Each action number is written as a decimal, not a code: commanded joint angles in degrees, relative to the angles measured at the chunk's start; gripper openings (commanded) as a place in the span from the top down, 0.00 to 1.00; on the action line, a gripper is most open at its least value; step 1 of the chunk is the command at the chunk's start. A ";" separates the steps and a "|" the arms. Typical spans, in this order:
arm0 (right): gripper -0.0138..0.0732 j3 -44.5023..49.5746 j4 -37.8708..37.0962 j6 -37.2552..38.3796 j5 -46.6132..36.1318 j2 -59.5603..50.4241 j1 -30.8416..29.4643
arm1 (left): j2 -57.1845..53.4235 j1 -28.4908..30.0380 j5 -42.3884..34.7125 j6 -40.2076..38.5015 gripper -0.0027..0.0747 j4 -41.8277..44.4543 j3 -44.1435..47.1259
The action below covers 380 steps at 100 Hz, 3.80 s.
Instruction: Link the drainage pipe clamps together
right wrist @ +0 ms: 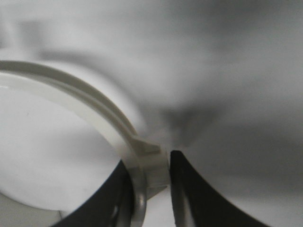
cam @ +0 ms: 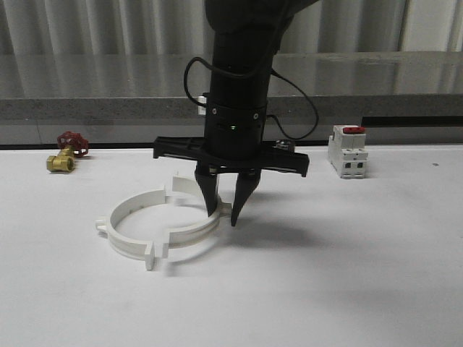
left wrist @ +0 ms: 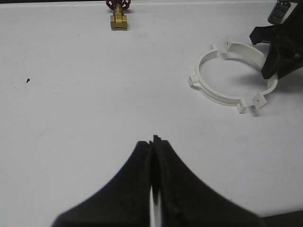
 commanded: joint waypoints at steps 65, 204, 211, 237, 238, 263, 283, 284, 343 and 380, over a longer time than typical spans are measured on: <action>0.57 -4.80 -0.80 1.90 0.77 -0.37 0.53 | 0.54 0.14 -3.42 0.07 0.99 -0.25 -1.44; 0.91 -1.73 -5.39 -28.96 12.22 -25.09 -7.76 | 0.54 0.14 -3.42 0.07 0.99 -0.25 -1.44; 0.91 -0.22 -3.97 -29.47 11.53 -26.65 -10.47 | 0.54 0.14 -3.42 0.07 0.99 -0.25 -1.44; 0.91 7.30 -0.19 -30.66 8.92 -33.96 -19.83 | 0.54 0.14 -3.42 0.07 0.99 -0.25 -1.44; 0.91 7.56 -0.19 -30.66 8.82 -34.44 -20.27 | 0.54 0.14 -3.42 0.07 0.99 -0.25 -1.44; 0.91 18.84 0.21 -30.66 6.09 -45.09 -28.33 | 0.54 0.14 -3.42 0.07 0.99 -0.25 -1.44; 0.91 28.10 0.21 -30.73 3.11 -54.67 -33.59 | 0.54 0.14 -3.42 0.07 0.99 -0.25 -1.44; 0.91 28.40 0.21 -30.77 3.03 -54.99 -33.98 | 0.54 0.14 -3.42 0.07 0.99 -0.25 -1.44; 0.91 52.53 -4.51 -34.69 -10.64 -82.35 -38.66 | 0.54 0.14 -3.42 0.07 0.99 -0.25 -1.44; 0.91 65.44 -4.40 -34.69 -19.41 -100.65 -38.66 | 0.54 0.14 -3.42 0.07 0.99 -0.25 -1.44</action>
